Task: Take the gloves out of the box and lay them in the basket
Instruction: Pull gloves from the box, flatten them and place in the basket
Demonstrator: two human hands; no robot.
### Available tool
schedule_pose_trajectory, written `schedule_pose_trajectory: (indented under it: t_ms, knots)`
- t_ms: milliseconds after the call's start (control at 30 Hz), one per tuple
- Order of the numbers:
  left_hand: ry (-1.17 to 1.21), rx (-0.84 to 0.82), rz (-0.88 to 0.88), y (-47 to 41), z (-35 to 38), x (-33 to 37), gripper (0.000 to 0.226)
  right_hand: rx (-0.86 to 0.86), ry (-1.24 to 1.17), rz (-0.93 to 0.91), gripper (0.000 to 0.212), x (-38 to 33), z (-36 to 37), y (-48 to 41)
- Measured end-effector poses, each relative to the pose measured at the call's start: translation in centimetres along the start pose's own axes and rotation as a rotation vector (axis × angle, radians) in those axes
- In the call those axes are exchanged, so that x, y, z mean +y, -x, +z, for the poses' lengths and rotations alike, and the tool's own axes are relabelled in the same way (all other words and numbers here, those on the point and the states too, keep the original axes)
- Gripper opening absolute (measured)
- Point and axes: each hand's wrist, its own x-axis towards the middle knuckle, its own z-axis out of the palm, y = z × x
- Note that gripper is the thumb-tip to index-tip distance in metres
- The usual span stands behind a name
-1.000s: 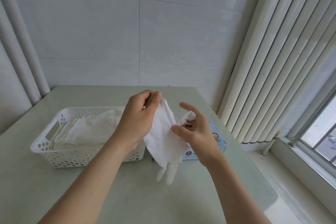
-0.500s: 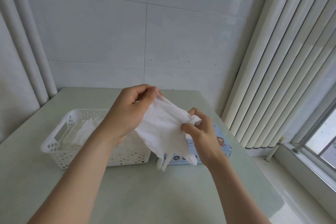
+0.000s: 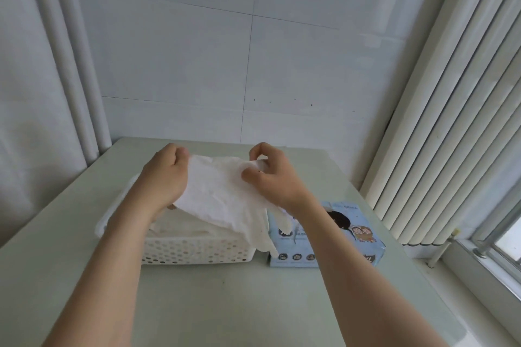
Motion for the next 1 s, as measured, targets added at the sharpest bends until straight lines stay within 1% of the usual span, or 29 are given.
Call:
schedule_pose_trajectory:
  t_ms: [100, 200, 300, 400, 467, 500, 567, 633, 667, 700, 733, 800, 933, 1000]
  knots:
    - [-0.260, -0.001, -0.089, -0.9, -0.7, -2.6, 0.035, -0.040, 0.197, -0.013, 0.019, 0.8, 1.8, -1.8]
    - [-0.485, 0.053, -0.127, -1.5, -1.1, -4.6, 0.035, -0.041, 0.484, -0.050, 0.033, 1.7, 3.1, -2.5]
    - [-0.554, 0.082, -0.170, -1.9, -1.5, -5.7, 0.037, -0.015, 0.667, -0.050, 0.044, 2.0, 3.5, -2.3]
    - [-0.570, 0.106, -0.208, -1.9, -1.7, -5.9, 0.035, 0.019, 0.806, -0.104, 0.038, 1.6, 3.4, -1.9]
    - [-0.559, 0.109, -0.186, -1.9, -1.5, -5.6, 0.031, 0.007, 0.810, -0.144, 0.033, 0.8, 3.0, -1.4]
    - [-0.567, 0.095, -0.155, -1.9, -1.4, -5.3, 0.030, -0.027, 0.794, -0.150, 0.033, 0.1, 2.7, -1.1]
    - [-0.599, 0.035, -0.069, -1.7, -1.4, -4.4, 0.020, -0.177, 0.770, -0.118, 0.036, -1.4, 1.9, -0.2]
    - [-0.565, -0.094, 0.029, -1.4, -1.5, -3.4, 0.004, -0.364, 0.769, -0.017, 0.038, -2.6, 1.2, 0.7]
    - [-0.531, -0.193, 0.061, -1.1, -1.4, -2.9, 0.004, -0.433, 0.775, 0.038, 0.039, -2.9, 0.9, 1.1]
    - [-0.510, -0.290, 0.082, -0.8, -1.4, -2.5, 0.009, -0.480, 0.784, 0.078, 0.039, -2.9, 0.7, 1.4]
    - [-0.503, -0.374, 0.084, -0.4, -1.1, -2.1, 0.013, -0.503, 0.791, 0.097, 0.039, -2.8, 0.7, 1.8]
    - [-0.504, -0.452, 0.080, -0.2, -0.3, -2.0, 0.018, -0.515, 0.800, 0.083, 0.037, -2.0, 0.8, 2.1]
    - [-0.508, -0.405, 0.106, -0.3, 0.7, -2.5, 0.023, -0.475, 0.824, 0.027, 0.031, 0.1, 1.7, 2.3]
    - [-0.509, -0.419, 0.100, -0.3, 0.8, -2.7, 0.029, -0.474, 0.845, 0.034, 0.028, 0.8, 2.0, 2.3]
